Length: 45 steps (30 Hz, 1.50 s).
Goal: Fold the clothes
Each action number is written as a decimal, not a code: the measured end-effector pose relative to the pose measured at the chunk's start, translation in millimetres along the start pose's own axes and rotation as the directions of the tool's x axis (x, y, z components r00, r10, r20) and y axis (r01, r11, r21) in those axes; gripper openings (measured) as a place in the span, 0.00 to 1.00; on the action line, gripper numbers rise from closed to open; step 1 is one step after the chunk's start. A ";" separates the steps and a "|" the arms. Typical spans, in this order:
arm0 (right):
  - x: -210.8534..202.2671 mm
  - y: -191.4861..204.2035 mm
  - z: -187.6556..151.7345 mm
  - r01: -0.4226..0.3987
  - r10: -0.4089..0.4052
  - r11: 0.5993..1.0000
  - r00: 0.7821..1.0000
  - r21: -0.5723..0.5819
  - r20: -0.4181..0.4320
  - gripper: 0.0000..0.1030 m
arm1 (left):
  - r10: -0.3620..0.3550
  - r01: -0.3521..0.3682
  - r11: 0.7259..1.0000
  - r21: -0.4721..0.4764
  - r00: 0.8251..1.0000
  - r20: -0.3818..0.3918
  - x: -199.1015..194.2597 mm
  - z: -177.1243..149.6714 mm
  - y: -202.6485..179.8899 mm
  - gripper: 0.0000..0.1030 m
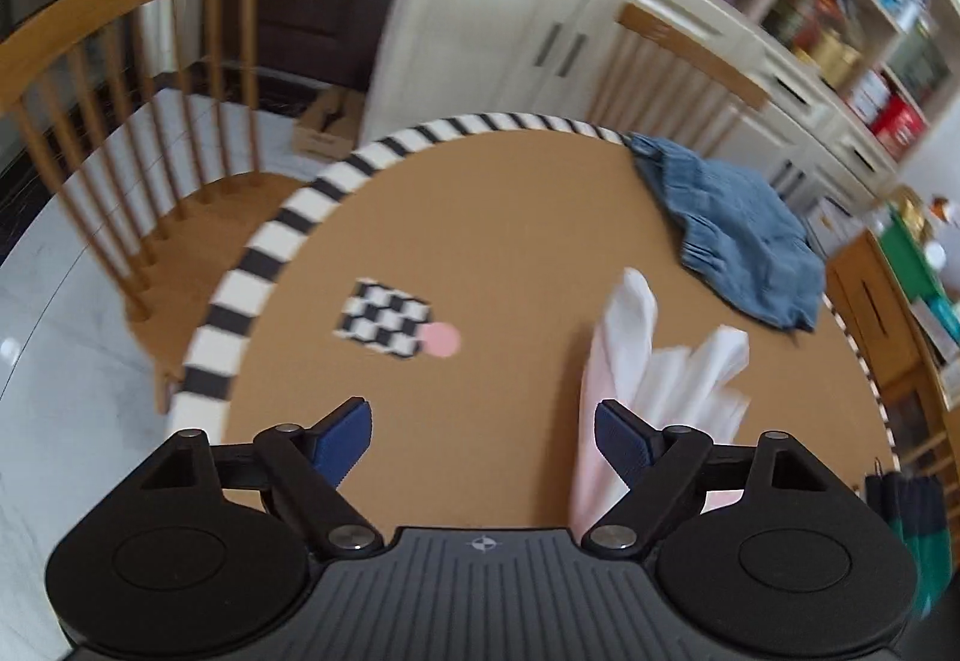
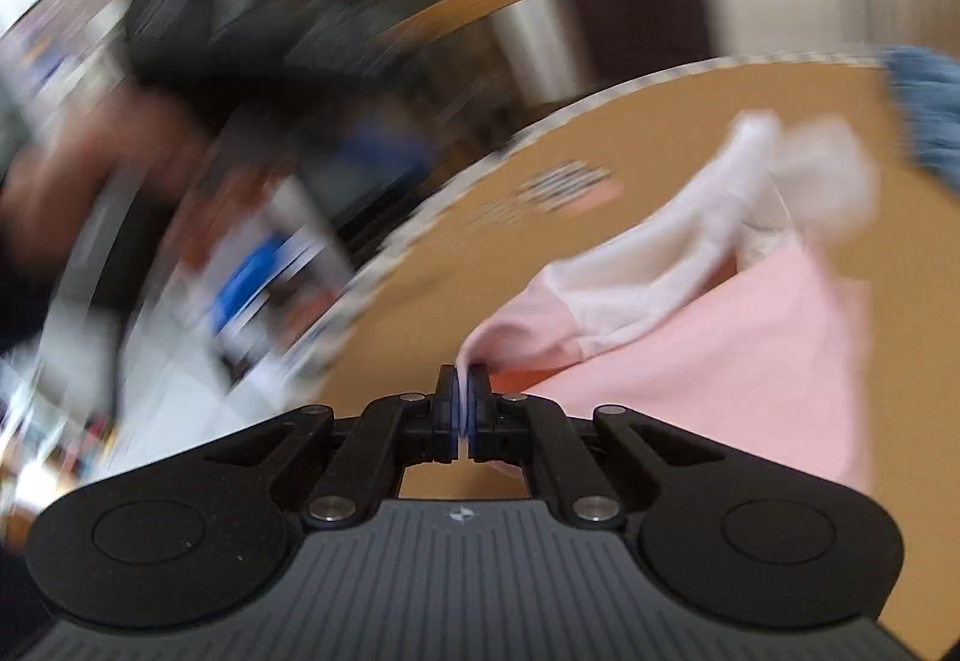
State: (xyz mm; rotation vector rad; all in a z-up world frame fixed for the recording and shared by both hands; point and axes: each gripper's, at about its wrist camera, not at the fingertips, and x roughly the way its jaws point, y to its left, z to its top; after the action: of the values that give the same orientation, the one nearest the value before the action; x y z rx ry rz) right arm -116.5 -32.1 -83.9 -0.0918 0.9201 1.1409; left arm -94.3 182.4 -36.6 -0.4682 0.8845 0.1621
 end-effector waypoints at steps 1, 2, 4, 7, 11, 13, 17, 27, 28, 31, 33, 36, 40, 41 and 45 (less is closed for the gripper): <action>8.3 11.9 -7.0 -0.003 0.002 0.999 0.999 -0.032 -0.047 0.09 | 0.002 -0.002 1.000 -0.016 1.000 -0.003 -2.9 -1.4 4.1 0.82; 16.6 23.7 -13.9 -0.008 0.002 0.998 0.996 -0.064 -0.093 0.09 | 0.003 -0.003 1.000 -0.025 1.000 -0.017 -3.2 -4.5 6.4 0.82; 18.1 36.4 -22.8 0.000 -0.011 0.996 0.992 -0.085 -0.127 0.21 | 0.007 -0.008 1.000 -0.020 0.999 -0.050 0.2 -14.4 4.0 0.82; -21.3 28.0 -22.5 0.054 -0.055 0.998 0.998 -0.020 -0.022 0.28 | 0.013 -0.011 1.000 0.021 0.996 -0.086 7.9 -35.1 -3.3 0.82; -62.4 -9.5 -2.0 0.235 -0.238 0.971 0.962 0.042 0.131 0.46 | 0.102 -0.088 0.990 0.113 0.987 -0.126 23.1 -62.8 -12.9 0.82; -61.0 -31.1 11.9 0.330 -0.333 0.943 0.931 0.050 0.147 0.50 | 0.187 -0.167 0.977 0.134 0.970 -0.156 32.9 -73.4 -14.7 0.81; -31.9 -43.8 38.0 0.350 -0.343 0.936 0.930 -0.032 0.132 0.49 | 0.218 -0.202 0.974 0.105 0.960 -0.176 32.4 -89.5 -10.5 0.81; 74.4 2.8 33.2 0.324 -0.409 0.834 0.906 -0.447 -0.107 0.01 | 0.154 -0.149 0.964 0.220 0.988 -0.006 28.5 -104.2 -20.0 0.15; 68.0 -2.0 35.0 0.348 -0.418 0.846 0.904 -0.405 -0.096 0.01 | 0.152 -0.148 0.965 0.214 0.988 -0.003 28.1 -104.5 -21.8 0.14; 21.1 -22.0 45.8 0.419 -0.430 0.880 0.903 -0.226 -0.002 0.01 | 0.161 -0.160 0.970 0.183 0.987 0.012 19.4 -102.2 -15.6 0.13; -18.7 -40.9 52.9 0.463 -0.460 0.878 0.886 -0.117 0.059 0.01 | 0.163 -0.167 0.967 0.190 0.986 0.039 9.8 -94.3 -15.4 0.12; -91.2 -60.7 57.1 0.553 -0.543 0.833 0.823 -0.015 0.168 0.00 | 0.134 -0.150 0.969 0.196 0.987 0.092 -10.3 -78.4 -17.9 0.12; -197.1 -59.8 61.1 0.599 -0.594 0.795 0.740 0.091 0.317 0.00 | 0.062 -0.118 0.950 0.290 0.979 0.195 -49.8 -57.9 -43.2 0.12; -210.9 -63.8 61.8 0.603 -0.600 0.791 0.733 0.103 0.319 0.00 | 0.054 -0.121 0.936 0.331 0.977 0.204 -54.1 -54.0 -52.1 0.13; -208.8 -88.2 54.6 0.589 -0.604 0.796 0.758 0.141 0.248 0.11 | 0.133 -0.165 0.891 0.422 0.986 0.104 -30.2 -59.1 -65.0 0.13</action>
State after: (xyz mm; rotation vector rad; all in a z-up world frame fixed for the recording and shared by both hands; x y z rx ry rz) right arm -35.6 -198.9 57.5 -0.1625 0.5939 0.5057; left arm -133.9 99.3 -24.0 0.0205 0.8548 0.1186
